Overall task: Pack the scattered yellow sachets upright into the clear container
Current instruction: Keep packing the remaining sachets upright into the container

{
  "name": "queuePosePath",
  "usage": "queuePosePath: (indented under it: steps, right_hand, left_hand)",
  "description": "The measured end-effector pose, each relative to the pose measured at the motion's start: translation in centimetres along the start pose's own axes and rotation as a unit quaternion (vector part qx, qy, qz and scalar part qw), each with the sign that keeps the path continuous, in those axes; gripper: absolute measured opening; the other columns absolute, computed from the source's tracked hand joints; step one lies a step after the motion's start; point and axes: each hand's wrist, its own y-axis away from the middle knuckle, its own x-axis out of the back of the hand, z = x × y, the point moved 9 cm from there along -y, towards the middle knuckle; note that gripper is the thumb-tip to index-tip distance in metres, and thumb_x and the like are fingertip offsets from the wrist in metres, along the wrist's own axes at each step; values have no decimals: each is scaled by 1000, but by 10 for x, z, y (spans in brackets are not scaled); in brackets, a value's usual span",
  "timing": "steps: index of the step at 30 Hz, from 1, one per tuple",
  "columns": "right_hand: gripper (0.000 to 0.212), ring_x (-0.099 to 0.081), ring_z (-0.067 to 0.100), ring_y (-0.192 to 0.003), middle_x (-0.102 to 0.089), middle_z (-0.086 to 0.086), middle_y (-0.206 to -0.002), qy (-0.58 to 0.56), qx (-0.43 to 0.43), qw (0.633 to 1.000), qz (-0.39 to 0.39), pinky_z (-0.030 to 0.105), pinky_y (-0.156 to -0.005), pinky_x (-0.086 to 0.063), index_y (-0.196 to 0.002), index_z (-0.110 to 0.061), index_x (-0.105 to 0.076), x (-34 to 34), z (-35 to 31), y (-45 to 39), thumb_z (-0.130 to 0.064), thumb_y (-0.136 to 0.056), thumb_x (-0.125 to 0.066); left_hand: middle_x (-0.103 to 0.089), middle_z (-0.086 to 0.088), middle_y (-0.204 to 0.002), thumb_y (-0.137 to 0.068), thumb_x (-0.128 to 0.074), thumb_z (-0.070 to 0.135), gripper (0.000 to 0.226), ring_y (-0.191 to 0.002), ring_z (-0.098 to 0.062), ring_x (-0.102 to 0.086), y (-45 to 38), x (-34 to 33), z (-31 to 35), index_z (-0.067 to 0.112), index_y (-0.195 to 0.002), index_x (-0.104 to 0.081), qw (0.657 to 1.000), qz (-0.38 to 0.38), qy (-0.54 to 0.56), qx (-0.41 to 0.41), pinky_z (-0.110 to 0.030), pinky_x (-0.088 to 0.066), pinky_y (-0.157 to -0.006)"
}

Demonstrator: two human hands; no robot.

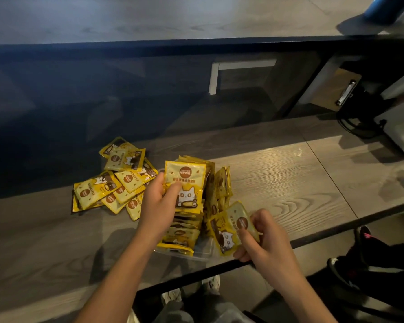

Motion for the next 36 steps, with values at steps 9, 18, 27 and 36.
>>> queuePosePath:
  steps: [9, 18, 27, 36]
  right_hand:
    - [79, -71, 9, -69, -64, -29, -102, 57, 51, 997, 15, 21, -58, -58, -140, -59, -31, -21, -6, 21, -5, -90, -59]
    - [22, -55, -4, -58, -63, -19, -87, 305, 138, 942, 30, 12, -54, -44, -111, -30, -55, -32, -34, 11, -31, -89, -60]
    - [33, -49, 11, -90, -57, -7, -99, 450, 144, 881, 8, 23, -70, -46, -108, -24, -61, -63, -12, 11, -47, -93, -42]
    - [27, -61, 10, -91, -62, -9, -107, 376, 132, 917, -20, 24, -73, -51, -124, -26, -58, -61, -15, -4, -30, -99, -49]
  left_hand:
    - [-74, 17, -95, -94, -53, 27, 36, -88, -3, -70, 11, -9, 1, 60, -89, -64, 999, -37, -16, -13, -22, -56, -74]
    - [-73, 24, -95, -94, -53, 29, 32, -89, 4, -69, 13, -5, 6, 60, -93, -64, 998, -38, -32, -31, -17, -52, -73]
    - [-75, 10, -101, -91, -55, 30, 18, -96, -10, -71, 13, -5, -3, 33, -104, -66, 998, -60, -28, -13, -38, -57, -83]
    - [-74, 13, -104, -89, -55, 33, 22, -98, -8, -70, 13, -6, -9, 32, -109, -65, 996, -80, -33, 2, -40, -58, -85]
